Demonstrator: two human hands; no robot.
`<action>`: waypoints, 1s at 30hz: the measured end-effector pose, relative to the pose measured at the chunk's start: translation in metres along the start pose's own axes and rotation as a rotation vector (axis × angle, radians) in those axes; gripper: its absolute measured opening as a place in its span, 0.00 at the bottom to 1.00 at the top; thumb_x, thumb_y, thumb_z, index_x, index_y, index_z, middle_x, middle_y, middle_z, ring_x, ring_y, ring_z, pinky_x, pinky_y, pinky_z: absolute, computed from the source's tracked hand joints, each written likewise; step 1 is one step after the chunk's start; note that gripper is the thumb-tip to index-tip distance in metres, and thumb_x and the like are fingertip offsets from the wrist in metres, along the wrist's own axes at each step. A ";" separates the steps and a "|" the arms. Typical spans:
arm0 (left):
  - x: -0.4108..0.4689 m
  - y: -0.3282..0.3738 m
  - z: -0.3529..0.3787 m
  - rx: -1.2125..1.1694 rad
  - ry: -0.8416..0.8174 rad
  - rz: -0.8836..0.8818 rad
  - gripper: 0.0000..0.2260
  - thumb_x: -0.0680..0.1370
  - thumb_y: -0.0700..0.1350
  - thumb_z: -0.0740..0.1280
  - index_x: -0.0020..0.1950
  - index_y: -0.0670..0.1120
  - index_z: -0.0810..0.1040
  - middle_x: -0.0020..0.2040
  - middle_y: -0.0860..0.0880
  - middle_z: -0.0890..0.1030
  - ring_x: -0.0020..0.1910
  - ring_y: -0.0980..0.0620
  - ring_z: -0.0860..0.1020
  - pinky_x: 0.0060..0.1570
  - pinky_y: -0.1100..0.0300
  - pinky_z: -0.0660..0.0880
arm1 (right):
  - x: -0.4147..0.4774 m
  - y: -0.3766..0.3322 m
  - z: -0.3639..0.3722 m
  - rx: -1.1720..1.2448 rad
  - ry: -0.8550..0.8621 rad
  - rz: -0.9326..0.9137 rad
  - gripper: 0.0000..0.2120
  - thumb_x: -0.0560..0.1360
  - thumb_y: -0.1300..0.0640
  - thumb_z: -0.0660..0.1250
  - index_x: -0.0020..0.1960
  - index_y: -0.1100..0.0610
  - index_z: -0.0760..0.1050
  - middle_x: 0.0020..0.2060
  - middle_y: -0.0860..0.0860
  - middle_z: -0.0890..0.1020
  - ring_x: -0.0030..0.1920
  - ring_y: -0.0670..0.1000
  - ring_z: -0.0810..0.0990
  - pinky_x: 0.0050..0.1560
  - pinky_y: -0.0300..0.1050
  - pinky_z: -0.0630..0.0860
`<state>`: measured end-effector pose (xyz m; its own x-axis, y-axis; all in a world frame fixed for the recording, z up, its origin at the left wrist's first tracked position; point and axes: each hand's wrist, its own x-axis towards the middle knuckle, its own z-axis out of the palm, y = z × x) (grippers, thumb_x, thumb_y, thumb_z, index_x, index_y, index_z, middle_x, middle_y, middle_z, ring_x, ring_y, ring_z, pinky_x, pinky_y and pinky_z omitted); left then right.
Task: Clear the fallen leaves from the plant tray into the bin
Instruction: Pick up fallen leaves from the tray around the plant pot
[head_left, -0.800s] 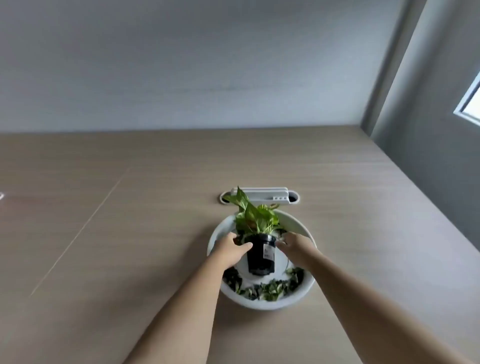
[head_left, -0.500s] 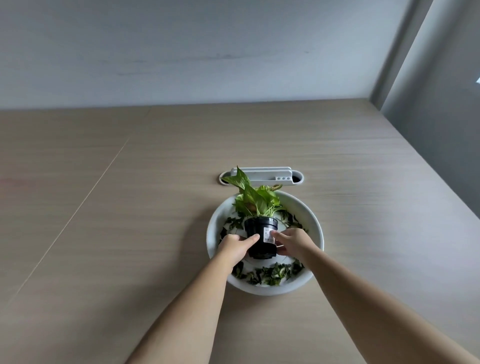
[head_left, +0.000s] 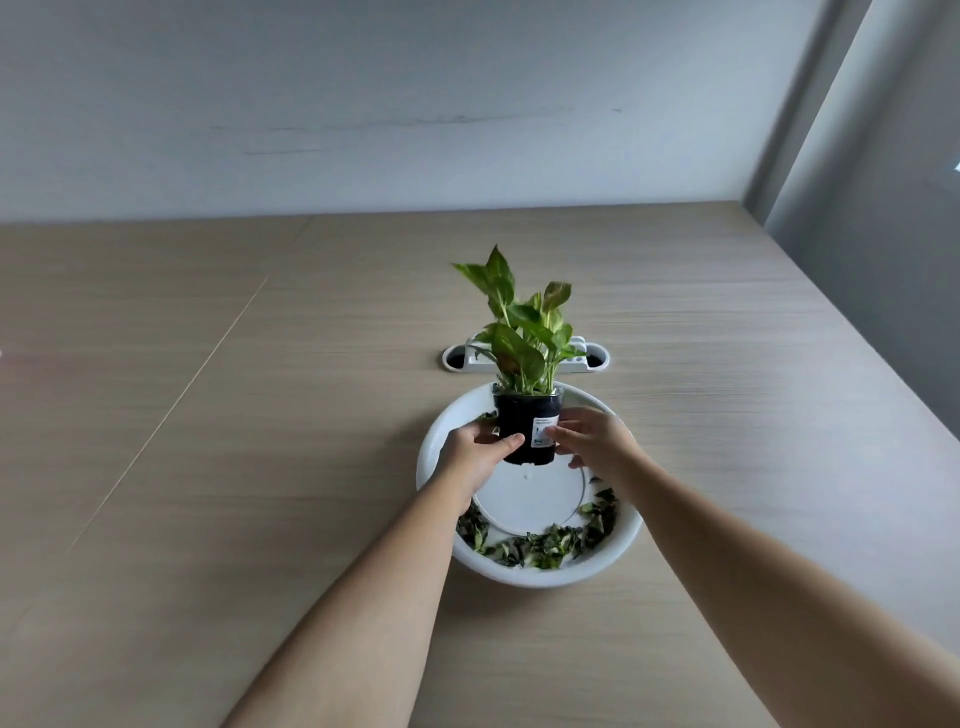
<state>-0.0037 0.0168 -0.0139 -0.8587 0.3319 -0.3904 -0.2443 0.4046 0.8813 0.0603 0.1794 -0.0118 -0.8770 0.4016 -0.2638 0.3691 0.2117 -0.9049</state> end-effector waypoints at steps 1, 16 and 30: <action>0.001 -0.001 0.001 0.003 0.007 0.006 0.20 0.70 0.48 0.74 0.61 0.49 0.78 0.56 0.47 0.83 0.57 0.47 0.79 0.62 0.51 0.73 | 0.001 0.000 0.002 0.036 -0.001 0.001 0.17 0.73 0.62 0.69 0.61 0.64 0.75 0.46 0.56 0.81 0.35 0.47 0.79 0.27 0.32 0.75; -0.010 -0.043 0.023 0.068 0.106 -0.012 0.20 0.72 0.42 0.73 0.63 0.49 0.77 0.58 0.48 0.82 0.59 0.48 0.78 0.53 0.61 0.71 | -0.008 0.049 0.022 0.100 -0.019 0.094 0.27 0.68 0.67 0.73 0.63 0.55 0.69 0.58 0.56 0.76 0.47 0.54 0.82 0.54 0.61 0.80; -0.023 -0.036 0.012 0.538 0.046 0.014 0.09 0.73 0.45 0.70 0.51 0.45 0.78 0.53 0.47 0.82 0.50 0.47 0.80 0.45 0.60 0.74 | -0.024 0.045 0.015 -0.483 0.012 0.069 0.10 0.75 0.62 0.62 0.53 0.57 0.80 0.50 0.53 0.83 0.45 0.53 0.82 0.46 0.44 0.78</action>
<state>0.0303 0.0048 -0.0399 -0.8819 0.3080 -0.3569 0.0227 0.7839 0.6205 0.0932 0.1656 -0.0510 -0.8432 0.4384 -0.3113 0.5290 0.5726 -0.6263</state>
